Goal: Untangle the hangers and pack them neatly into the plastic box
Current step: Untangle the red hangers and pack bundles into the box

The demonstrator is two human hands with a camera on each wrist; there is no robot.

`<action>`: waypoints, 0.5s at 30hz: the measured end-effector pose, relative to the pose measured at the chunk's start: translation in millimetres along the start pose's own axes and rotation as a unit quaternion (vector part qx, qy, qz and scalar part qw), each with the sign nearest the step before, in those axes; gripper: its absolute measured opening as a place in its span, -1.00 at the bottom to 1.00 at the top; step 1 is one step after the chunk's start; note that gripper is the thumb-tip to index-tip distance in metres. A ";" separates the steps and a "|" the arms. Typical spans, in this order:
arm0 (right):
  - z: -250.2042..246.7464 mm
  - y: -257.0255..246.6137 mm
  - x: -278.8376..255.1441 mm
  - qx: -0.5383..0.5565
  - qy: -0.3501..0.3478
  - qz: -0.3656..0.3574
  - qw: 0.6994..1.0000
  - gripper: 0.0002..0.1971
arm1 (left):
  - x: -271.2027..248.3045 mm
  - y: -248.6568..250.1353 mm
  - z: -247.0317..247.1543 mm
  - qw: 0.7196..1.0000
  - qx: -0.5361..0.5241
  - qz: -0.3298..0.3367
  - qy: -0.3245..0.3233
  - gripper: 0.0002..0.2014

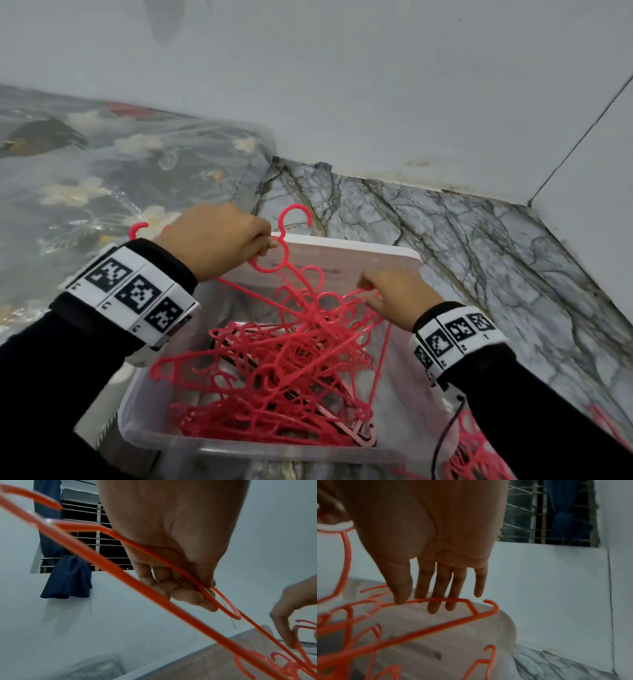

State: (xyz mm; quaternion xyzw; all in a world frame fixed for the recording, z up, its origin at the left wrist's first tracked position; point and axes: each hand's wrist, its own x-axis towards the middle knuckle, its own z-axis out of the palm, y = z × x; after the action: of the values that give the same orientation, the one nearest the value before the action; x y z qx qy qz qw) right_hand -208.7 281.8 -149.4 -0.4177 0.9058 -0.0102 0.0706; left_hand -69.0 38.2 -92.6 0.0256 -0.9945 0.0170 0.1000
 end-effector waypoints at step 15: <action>-0.6 14.1 0.9 0.026 0.042 -0.013 0.999 -0.84 | 4.6 9.9 6.8 0.998 0.014 0.059 -0.003 -0.69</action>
State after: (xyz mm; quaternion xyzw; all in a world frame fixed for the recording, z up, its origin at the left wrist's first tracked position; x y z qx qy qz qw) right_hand -220.0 290.3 -150.0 -0.4268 0.9018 -0.0526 0.0433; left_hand -75.3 47.6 -98.6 -0.0322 -0.9942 0.0368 0.0958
